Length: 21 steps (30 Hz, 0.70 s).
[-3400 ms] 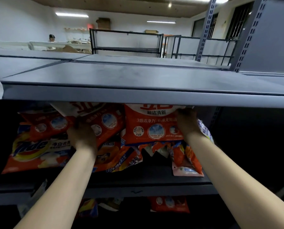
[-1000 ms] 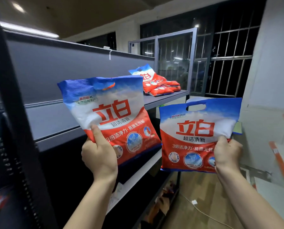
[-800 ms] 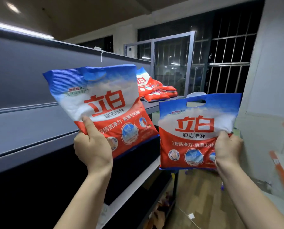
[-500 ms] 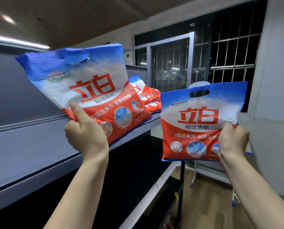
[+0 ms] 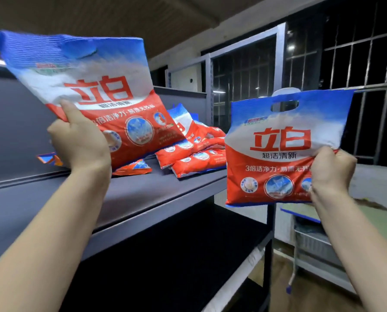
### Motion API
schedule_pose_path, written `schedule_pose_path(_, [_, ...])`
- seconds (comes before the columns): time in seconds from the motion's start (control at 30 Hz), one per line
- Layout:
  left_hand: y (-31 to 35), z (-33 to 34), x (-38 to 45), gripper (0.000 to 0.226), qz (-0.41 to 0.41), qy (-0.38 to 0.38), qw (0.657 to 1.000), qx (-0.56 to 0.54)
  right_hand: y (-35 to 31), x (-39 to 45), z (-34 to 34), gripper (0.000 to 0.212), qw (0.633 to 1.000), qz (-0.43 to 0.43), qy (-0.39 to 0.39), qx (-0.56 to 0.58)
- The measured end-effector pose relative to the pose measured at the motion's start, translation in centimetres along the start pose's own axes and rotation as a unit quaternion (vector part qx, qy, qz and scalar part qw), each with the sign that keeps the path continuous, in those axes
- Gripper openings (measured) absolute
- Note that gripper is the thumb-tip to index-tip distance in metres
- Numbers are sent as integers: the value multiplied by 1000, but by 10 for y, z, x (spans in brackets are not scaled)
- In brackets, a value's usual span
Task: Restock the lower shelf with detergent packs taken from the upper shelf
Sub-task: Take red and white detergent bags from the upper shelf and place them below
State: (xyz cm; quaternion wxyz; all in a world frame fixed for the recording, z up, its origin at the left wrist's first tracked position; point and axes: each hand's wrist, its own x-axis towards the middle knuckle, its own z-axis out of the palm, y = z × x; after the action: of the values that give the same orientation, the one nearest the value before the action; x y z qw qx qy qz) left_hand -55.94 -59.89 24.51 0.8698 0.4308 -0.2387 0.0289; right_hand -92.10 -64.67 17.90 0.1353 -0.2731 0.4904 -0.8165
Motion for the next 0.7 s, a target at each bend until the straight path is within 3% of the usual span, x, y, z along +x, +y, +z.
schedule_pose_path(0.37, [-65, 169, -23, 34, -47, 71, 996, 11, 48, 153, 123, 17, 980, 48, -159, 107])
schedule_pose_path(0.4, [-74, 181, -21, 35, -49, 72, 996, 32, 48, 161, 133, 17, 976, 65, -168, 122])
schedule_pose_path(0.47, [-98, 202, -18, 42, -61, 59, 980, 178, 46, 175, 151, 19, 967, 99, -178, 155])
schedule_pose_path(0.5, [-111, 210, -20, 48, -58, 43, 959, 275, 45, 181, 161, 19, 962, 114, -182, 168])
schedule_pose_path(0.6, [-144, 226, -38, 99, 25, -36, 860, 508, 41, 193, 191, 17, 948, 157, -202, 189])
schedule_pose_path(0.7, [-158, 231, -49, 99, 138, -211, 731, 634, 37, 199, 228, 19, 927, 202, -222, 226])
